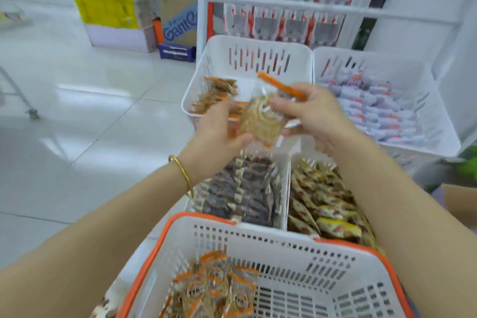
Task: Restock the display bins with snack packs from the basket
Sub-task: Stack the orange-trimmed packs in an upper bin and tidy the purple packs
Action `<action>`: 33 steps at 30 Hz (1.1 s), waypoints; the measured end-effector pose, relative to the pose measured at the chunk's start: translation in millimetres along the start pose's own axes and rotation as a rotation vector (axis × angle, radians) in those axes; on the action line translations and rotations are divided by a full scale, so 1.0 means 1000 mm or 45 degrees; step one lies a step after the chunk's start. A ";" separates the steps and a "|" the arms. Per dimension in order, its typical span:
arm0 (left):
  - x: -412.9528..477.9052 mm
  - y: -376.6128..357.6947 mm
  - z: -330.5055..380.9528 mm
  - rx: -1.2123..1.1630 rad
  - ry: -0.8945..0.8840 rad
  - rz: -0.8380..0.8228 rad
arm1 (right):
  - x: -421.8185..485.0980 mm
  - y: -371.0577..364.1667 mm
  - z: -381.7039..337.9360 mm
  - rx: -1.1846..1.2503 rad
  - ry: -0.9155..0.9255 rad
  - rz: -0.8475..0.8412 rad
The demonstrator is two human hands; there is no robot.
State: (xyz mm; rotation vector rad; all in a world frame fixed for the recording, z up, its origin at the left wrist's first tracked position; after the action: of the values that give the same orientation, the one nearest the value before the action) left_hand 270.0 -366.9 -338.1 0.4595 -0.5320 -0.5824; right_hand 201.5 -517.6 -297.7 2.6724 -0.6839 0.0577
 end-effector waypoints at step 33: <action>-0.162 -0.017 -0.025 0.901 -0.001 -0.658 | -0.146 -0.103 0.137 -0.201 -0.278 -0.489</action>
State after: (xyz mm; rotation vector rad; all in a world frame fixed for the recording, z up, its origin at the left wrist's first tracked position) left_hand 163.4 -273.1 -421.4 1.2921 -0.6178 -0.8831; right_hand 114.0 -418.5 -479.8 2.6276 -0.2140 -0.3785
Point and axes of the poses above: each hand's wrist, its own x-axis towards the middle knuckle, its own y-axis out of the back of the hand, z = x × y, the point moved 6 cm from there along x, towards the middle knuckle, and after that the axes turned 4 degrees about -x, right-handed, at the moved point
